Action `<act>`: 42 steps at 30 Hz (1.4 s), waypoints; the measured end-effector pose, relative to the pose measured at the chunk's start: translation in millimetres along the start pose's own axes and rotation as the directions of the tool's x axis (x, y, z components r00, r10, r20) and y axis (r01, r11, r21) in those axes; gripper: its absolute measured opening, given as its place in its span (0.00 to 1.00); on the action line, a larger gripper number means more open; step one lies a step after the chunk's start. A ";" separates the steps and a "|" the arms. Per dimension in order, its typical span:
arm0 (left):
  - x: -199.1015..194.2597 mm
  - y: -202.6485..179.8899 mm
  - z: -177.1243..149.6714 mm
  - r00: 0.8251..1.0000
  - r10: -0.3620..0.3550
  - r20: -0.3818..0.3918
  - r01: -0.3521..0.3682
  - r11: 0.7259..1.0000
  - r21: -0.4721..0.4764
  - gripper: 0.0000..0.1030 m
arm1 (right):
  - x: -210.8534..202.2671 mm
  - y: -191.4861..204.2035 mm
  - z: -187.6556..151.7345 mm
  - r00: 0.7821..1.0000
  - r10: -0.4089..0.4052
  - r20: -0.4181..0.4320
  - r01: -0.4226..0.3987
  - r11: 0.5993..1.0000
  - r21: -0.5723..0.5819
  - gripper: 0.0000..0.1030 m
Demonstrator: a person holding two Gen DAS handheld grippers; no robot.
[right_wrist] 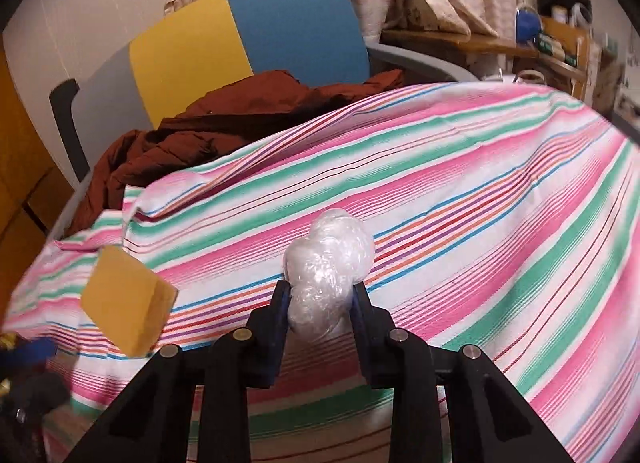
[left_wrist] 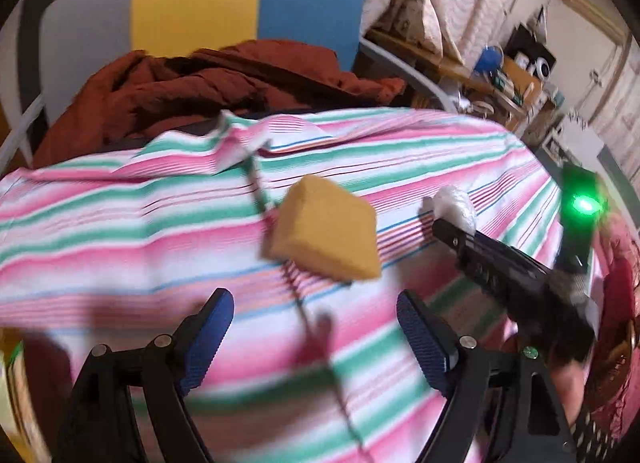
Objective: Organize objects
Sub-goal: 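Grasp the second yellow sponge with the left tool while the right tool holds the bundle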
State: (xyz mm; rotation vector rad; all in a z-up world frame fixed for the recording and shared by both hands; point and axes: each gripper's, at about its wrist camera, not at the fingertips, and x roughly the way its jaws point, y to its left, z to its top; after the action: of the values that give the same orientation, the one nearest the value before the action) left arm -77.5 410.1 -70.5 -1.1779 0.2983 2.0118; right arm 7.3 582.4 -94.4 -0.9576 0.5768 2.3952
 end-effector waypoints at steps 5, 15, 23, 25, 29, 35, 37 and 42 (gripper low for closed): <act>29.1 -13.1 22.6 0.995 0.096 0.020 -0.097 0.992 0.079 0.83 | -0.3 1.5 -1.5 1.000 -0.018 0.011 0.018 1.000 -0.011 0.29; 53.6 -25.2 8.5 0.990 0.108 0.090 -0.123 0.976 0.178 0.80 | -0.5 2.7 -2.3 0.999 -0.029 0.023 0.029 1.000 -0.009 0.29; 43.6 -36.1 3.0 0.984 0.080 0.160 -0.117 0.965 0.234 0.45 | -0.3 3.6 -3.1 0.999 -0.033 0.030 0.033 0.999 -0.013 0.29; 41.4 -36.8 2.3 0.980 0.088 0.177 -0.129 0.963 0.236 0.44 | -0.2 3.5 -3.1 0.999 -0.034 0.031 0.034 0.999 -0.014 0.29; 31.1 -33.5 -1.4 0.971 0.101 0.218 -0.150 0.964 0.220 0.42 | -0.6 2.8 -2.8 0.999 -0.038 0.035 0.038 0.999 -0.013 0.29; 15.2 -29.2 -18.8 0.962 0.112 0.250 -0.164 0.966 0.200 0.42 | -1.5 2.6 -2.8 0.998 -0.055 0.043 0.056 0.998 -0.010 0.29; 10.6 -28.8 -27.1 0.960 0.116 0.254 -0.169 0.965 0.200 0.42 | -2.0 3.1 -2.9 0.997 -0.062 0.045 0.062 0.998 -0.012 0.29; 0.0 -28.9 -40.8 0.956 0.130 0.264 -0.186 0.962 0.198 0.42 | -7.8 3.1 -3.4 0.994 -0.080 0.073 0.082 0.997 -0.013 0.29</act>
State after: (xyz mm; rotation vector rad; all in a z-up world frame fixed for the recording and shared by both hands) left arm -30.7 407.5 -87.7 -0.7740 0.4891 2.1747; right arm 12.2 575.9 -90.3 -0.8796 0.4837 2.3549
